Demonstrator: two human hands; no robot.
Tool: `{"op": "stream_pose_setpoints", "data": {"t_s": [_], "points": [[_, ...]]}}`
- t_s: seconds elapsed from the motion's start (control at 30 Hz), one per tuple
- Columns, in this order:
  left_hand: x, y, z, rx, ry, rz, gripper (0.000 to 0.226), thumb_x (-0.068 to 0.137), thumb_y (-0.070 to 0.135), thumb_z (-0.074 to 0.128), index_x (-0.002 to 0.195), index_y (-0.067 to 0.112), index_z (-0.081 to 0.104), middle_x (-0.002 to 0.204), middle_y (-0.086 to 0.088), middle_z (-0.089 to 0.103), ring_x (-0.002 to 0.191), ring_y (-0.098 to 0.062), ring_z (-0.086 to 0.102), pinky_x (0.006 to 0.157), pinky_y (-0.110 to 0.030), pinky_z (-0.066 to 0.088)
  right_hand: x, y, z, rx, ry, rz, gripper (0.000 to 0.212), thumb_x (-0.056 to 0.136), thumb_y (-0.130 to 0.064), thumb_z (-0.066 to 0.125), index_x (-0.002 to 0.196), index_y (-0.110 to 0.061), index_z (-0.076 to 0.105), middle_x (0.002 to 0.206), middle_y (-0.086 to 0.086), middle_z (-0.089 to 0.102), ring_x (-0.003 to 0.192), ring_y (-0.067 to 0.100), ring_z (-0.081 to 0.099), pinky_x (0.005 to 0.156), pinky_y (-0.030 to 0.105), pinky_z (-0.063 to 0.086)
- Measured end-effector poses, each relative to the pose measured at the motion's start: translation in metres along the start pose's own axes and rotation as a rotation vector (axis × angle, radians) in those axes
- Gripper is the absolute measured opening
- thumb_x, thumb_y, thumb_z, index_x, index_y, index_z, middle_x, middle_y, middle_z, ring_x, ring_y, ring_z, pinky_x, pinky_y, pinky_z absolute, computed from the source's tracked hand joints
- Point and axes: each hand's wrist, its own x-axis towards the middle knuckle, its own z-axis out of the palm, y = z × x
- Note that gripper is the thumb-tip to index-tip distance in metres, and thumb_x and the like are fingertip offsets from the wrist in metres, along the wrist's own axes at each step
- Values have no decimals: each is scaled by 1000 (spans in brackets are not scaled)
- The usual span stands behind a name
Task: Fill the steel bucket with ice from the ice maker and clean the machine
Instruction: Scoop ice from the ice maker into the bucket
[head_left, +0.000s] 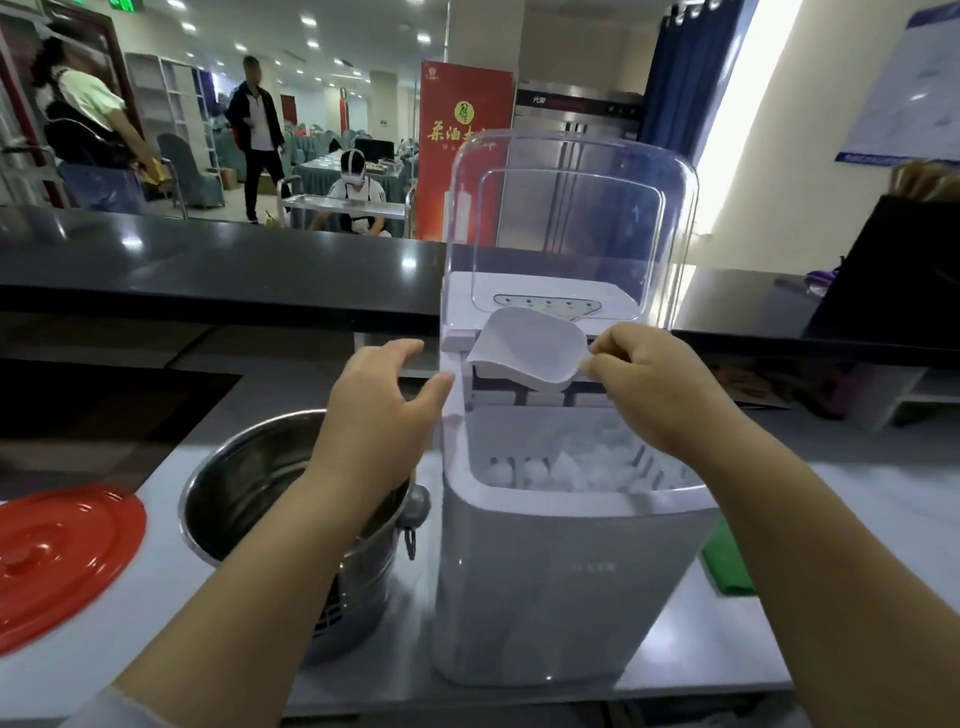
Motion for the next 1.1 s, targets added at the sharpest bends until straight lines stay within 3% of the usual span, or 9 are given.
{"op": "stream_pose_setpoints", "data": {"t_s": [0.1, 0.23, 0.37, 0.5, 0.73, 0.87, 1.1], "points": [[-1, 9, 12, -1, -62, -61, 61, 91, 42, 55, 144, 19, 35, 145, -4, 41, 130, -21, 42, 105, -40, 39, -4, 13, -7, -54, -27, -63, 15, 92, -26, 56, 84, -15, 60, 80, -2, 59, 70, 15, 53, 59, 26, 43], [1, 19, 24, -30, -127, -106, 68, 93, 41, 53, 150, 21, 22, 147, -5, 38, 133, -24, 38, 103, -40, 36, -7, 25, -17, -74, -84, -75, 13, 93, -27, 57, 83, -19, 60, 83, 0, 61, 69, 16, 55, 51, 23, 43], [0, 29, 36, 19, -141, -115, 71, 94, 39, 50, 152, 22, 11, 151, -6, 31, 134, -25, 36, 101, -38, 36, -9, 30, -28, -136, -126, -105, 12, 94, -25, 55, 88, -18, 62, 89, 0, 65, 82, 20, 61, 74, 35, 53], [-1, 33, 39, 57, -135, -128, 76, 95, 37, 50, 152, 23, 1, 154, -6, 23, 137, -25, 30, 105, -39, 32, -8, 32, -36, -331, -104, -163, 15, 94, -25, 51, 91, -17, 63, 92, 0, 63, 85, 19, 57, 76, 33, 49], [0, 30, 39, -10, -147, -157, 72, 96, 31, 49, 152, 28, 3, 155, -4, 22, 139, -26, 28, 108, -42, 29, -2, 27, -43, -579, -79, -229, 19, 94, -33, 51, 94, -16, 61, 89, 1, 61, 82, 20, 55, 69, 29, 42], [0, 30, 39, -19, -154, -180, 69, 97, 31, 46, 152, 30, 4, 156, -4, 22, 139, -26, 28, 108, -42, 29, 0, 23, -41, -586, -189, -216, 15, 92, -34, 54, 87, -20, 58, 85, -1, 62, 81, 20, 57, 69, 29, 45], [-2, 27, 39, -43, -159, -211, 63, 99, 31, 41, 151, 30, 5, 157, -4, 21, 140, -27, 26, 110, -42, 28, 5, 24, -26, -517, -347, -158, 17, 91, -35, 55, 84, -20, 58, 76, -7, 55, 79, 18, 54, 63, 27, 38]]}}
